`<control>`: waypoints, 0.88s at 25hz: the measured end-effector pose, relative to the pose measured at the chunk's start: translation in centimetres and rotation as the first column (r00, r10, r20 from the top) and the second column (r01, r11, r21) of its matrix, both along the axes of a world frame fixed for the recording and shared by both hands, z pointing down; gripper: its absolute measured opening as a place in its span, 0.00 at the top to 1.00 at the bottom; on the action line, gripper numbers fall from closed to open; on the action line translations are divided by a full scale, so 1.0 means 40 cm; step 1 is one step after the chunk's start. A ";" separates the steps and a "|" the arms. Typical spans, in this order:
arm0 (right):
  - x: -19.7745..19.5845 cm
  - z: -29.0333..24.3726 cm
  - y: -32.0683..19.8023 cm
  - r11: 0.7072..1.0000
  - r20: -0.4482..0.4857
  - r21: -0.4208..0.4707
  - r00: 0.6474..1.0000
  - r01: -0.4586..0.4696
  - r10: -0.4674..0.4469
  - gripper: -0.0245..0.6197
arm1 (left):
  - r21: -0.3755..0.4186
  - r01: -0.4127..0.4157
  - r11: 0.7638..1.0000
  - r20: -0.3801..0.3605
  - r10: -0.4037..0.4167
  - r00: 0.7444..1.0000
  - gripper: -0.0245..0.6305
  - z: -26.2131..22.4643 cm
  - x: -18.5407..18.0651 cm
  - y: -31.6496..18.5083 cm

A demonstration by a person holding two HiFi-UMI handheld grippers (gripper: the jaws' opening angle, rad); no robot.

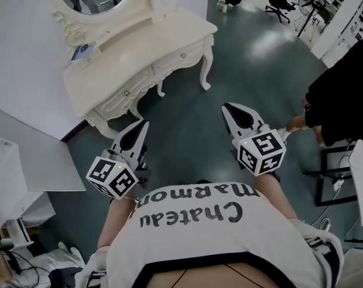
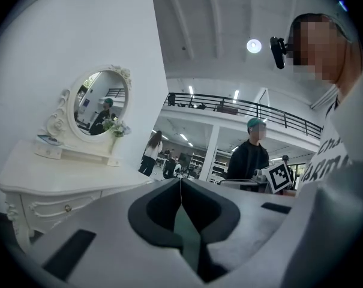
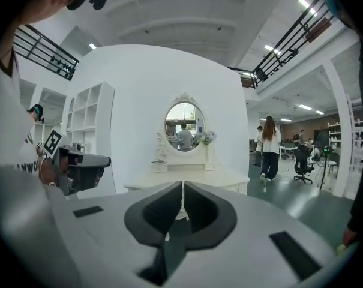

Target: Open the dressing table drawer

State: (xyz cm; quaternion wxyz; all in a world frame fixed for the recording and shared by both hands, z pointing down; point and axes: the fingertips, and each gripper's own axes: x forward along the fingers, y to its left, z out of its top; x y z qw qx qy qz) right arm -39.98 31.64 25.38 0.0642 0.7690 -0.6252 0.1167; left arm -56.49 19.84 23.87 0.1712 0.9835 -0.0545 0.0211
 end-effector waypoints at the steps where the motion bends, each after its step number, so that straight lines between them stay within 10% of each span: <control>1: 0.011 0.002 0.003 1.000 0.014 0.006 1.000 -0.010 0.010 0.92 | -0.006 -0.007 1.000 0.001 0.007 1.000 0.93 0.005 0.012 -0.002; 22: 0.439 0.090 -0.136 1.000 0.103 -0.022 0.995 0.008 -0.005 0.92 | -0.061 -0.005 0.998 0.001 0.005 1.000 0.93 0.039 0.451 -0.142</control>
